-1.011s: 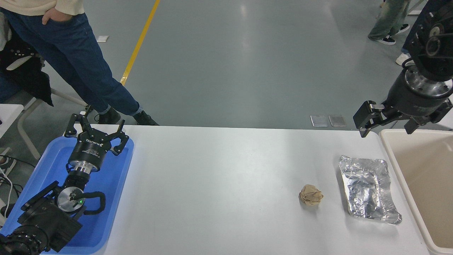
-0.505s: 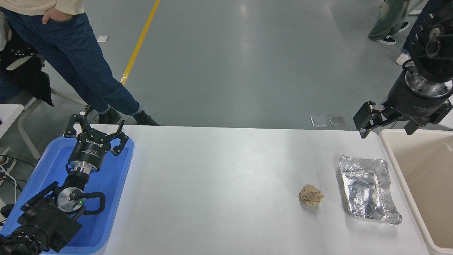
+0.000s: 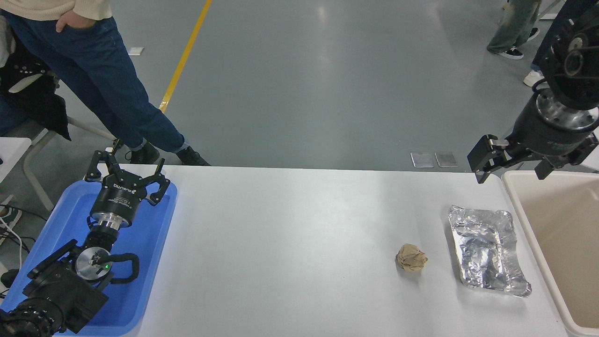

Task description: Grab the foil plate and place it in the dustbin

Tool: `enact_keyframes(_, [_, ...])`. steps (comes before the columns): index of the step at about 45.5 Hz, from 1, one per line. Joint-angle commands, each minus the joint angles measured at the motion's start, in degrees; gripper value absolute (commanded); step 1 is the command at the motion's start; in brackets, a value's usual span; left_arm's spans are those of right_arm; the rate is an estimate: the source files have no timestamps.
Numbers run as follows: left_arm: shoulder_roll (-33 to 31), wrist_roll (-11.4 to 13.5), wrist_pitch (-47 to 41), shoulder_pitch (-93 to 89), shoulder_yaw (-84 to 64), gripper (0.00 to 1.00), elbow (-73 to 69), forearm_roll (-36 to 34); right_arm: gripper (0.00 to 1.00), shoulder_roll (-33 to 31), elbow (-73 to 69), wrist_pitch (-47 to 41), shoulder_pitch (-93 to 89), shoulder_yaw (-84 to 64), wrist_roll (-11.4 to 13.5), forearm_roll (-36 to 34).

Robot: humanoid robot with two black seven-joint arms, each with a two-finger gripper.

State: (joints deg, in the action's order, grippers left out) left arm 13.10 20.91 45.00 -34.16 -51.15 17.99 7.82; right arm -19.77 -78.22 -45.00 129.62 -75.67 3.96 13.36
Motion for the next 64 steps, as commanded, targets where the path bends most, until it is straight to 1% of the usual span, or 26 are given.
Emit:
enact_keyframes(1, [0.00, 0.01, 0.00, 0.06, 0.00, 1.00, 0.03, 0.00, 1.00, -0.18, 0.00, 0.00, 0.63, 0.00, 0.00, 0.00])
enact_keyframes(35, [0.00, 0.09, 0.00, 0.06, 0.00, 1.00, -0.06, 0.00, 1.00, -1.41, 0.09, 0.00, -0.07, -0.09, 0.00, -0.09])
enact_keyframes(45, [0.00, 0.09, 0.00, 0.06, 0.00, 1.00, -0.06, 0.09, 1.00, -1.50, 2.55, 0.00, -7.89, 1.05, 0.00, 0.00])
enact_keyframes(47, [0.00, 0.09, 0.00, 0.06, 0.00, 1.00, 0.03, 0.09, 1.00, -1.59, 2.90, 2.45, -10.08, 2.10, 0.00, 0.26])
enact_keyframes(51, [0.00, 0.09, 0.00, 0.15, 0.00, 1.00, -0.06, 0.09, 1.00, -2.46, 5.88, 10.00, -15.79, 2.81, 0.00, 0.09])
enact_keyframes(56, [0.00, 0.09, 0.00, 0.15, 0.00, 1.00, -0.06, 0.18, 1.00, -5.62, 9.13, 18.27, -23.79, 4.21, -0.09, 0.70])
enact_keyframes(60, [0.09, 0.09, 0.00, 0.15, 0.00, 1.00, -0.06, 0.26, 1.00, -7.21, 13.70, 22.58, -30.82, 6.23, -0.09, 1.14])
enact_keyframes(64, [0.00, 0.09, 0.00, 0.15, 0.00, 1.00, -0.06, 0.26, 1.00, -7.48, 18.10, 23.91, -36.45, 9.04, -0.09, 3.33])
